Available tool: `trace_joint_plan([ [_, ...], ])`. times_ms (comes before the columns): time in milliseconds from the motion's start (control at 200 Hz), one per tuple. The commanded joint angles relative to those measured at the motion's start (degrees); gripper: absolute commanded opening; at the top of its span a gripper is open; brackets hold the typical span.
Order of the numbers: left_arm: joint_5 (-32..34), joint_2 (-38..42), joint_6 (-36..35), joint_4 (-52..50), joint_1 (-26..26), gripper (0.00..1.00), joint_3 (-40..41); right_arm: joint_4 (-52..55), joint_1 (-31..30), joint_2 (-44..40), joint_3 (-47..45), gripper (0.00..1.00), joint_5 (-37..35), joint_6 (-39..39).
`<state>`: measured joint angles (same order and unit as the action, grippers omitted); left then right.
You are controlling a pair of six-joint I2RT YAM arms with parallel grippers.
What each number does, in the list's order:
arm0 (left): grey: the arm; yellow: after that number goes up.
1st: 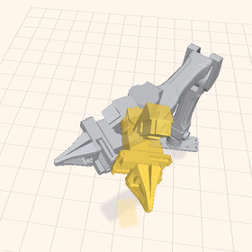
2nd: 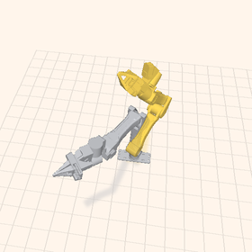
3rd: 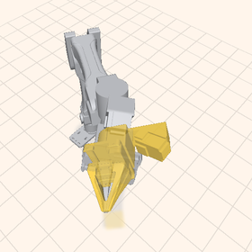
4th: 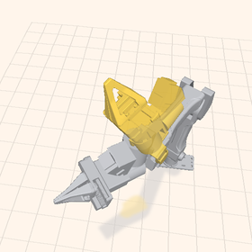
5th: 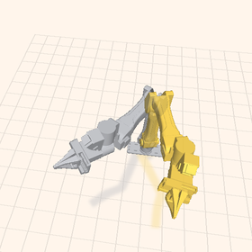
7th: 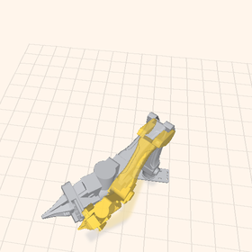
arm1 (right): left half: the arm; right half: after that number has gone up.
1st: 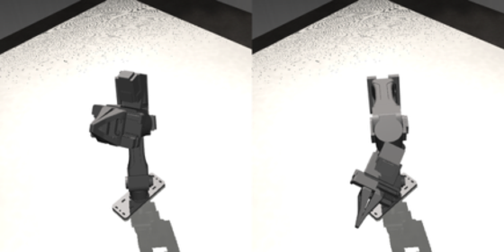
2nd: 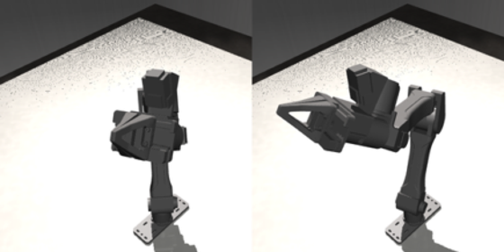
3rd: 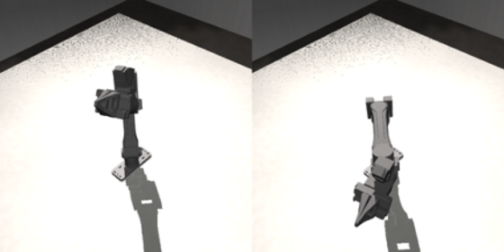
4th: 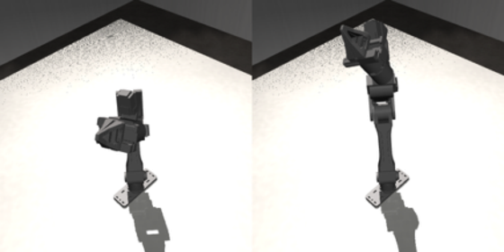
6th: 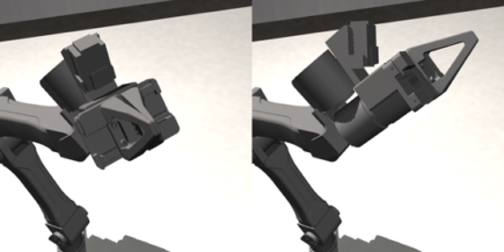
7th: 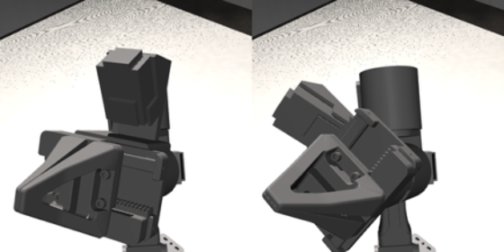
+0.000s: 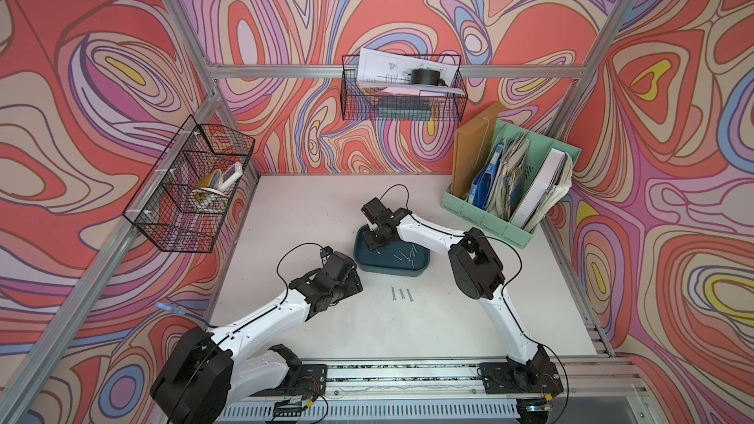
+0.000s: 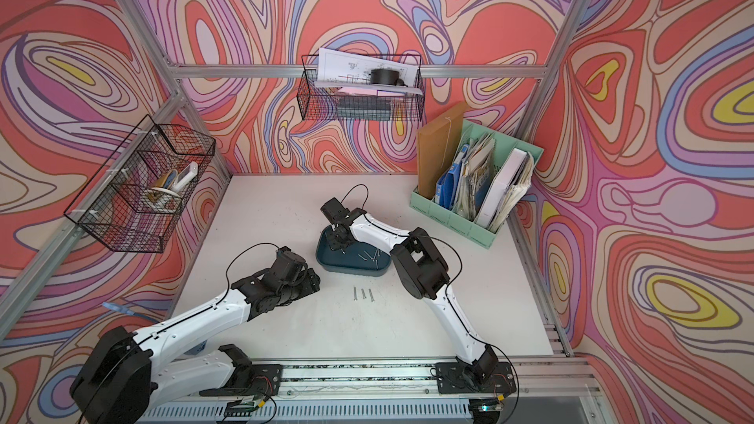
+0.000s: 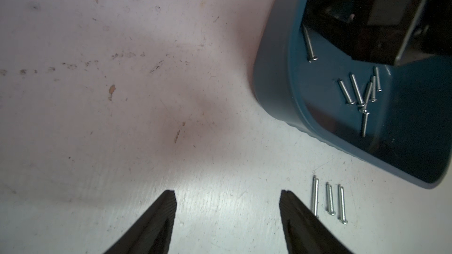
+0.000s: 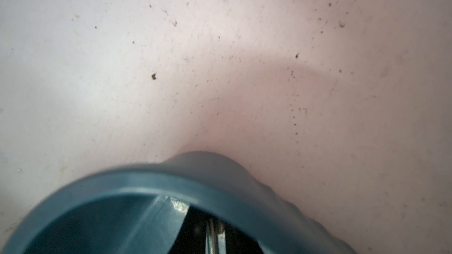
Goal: Take out the screws from the storage box
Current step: Pick up the screw from the storage box.
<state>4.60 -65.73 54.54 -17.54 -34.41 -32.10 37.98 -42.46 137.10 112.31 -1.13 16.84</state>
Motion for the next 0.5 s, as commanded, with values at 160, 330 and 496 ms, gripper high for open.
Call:
trace_joint_plan([
  [160,-0.38,1.74,0.23,0.51,0.4,0.73,0.97,-1.91,-0.23,1.18,-2.47,0.02,1.59,3.64],
  [330,-0.95,1.67,0.35,0.79,0.38,0.73,0.98,-4.54,-0.39,-0.87,-4.97,0.0,3.83,6.08],
  [496,-1.45,2.1,0.65,1.24,0.4,0.73,1.22,-3.35,-0.87,-2.57,-6.32,0.0,2.57,5.73],
])
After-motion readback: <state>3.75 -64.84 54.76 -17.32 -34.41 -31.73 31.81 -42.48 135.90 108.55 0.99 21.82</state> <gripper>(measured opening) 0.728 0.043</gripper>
